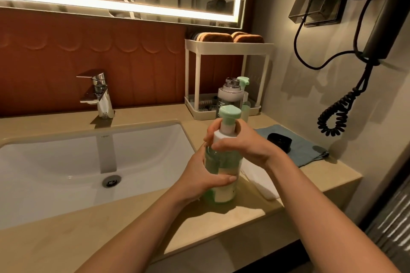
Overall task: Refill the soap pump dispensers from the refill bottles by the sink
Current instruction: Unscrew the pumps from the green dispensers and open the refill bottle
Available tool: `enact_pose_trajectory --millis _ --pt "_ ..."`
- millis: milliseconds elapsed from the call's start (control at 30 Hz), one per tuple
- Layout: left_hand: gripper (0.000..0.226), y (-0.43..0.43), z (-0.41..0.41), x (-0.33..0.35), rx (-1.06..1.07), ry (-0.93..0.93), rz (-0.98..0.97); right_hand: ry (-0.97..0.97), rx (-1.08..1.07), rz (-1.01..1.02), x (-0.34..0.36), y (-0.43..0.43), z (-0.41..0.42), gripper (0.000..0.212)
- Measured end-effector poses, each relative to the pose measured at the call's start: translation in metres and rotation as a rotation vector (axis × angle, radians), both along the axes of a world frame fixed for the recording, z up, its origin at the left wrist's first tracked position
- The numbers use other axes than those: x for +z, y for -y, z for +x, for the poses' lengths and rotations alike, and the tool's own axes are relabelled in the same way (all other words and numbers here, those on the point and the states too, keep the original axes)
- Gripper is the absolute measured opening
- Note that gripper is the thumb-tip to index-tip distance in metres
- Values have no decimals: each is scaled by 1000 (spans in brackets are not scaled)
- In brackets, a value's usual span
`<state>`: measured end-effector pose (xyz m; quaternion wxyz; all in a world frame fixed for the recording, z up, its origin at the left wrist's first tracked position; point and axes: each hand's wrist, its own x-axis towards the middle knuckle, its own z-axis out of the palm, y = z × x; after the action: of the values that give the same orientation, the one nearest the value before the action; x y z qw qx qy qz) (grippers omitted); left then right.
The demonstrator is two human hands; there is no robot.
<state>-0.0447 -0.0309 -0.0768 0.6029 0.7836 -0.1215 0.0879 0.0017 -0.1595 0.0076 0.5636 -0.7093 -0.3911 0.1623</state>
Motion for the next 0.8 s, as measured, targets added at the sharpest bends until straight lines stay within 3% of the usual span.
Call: enact_pose_trajectory --millis 167,300,433,567,633,700,800 --pt "79 -8 3 5 -136 -31 -6 -34 -1 -158 8 14 4 58" --pt "78 -10 4 3 -142 -43 -13 98 -61 -98 13 32 -3 52" --pt "81 -9 3 0 -65 18 27 71 -110 -79 16 38 -14 47" --pt "77 -4 1 -4 -1 33 48 311 -528 -203 -1 5 -33 61" --pt "76 -3 1 -3 -4 37 52 410 -685 -140 -7 -7 -39 58" --pt "76 -4 2 -1 -12 32 44 387 -648 -68 -4 -6 -39 48" --pt "76 -6 2 0 -42 20 43 147 -334 -34 7 9 -39 50"
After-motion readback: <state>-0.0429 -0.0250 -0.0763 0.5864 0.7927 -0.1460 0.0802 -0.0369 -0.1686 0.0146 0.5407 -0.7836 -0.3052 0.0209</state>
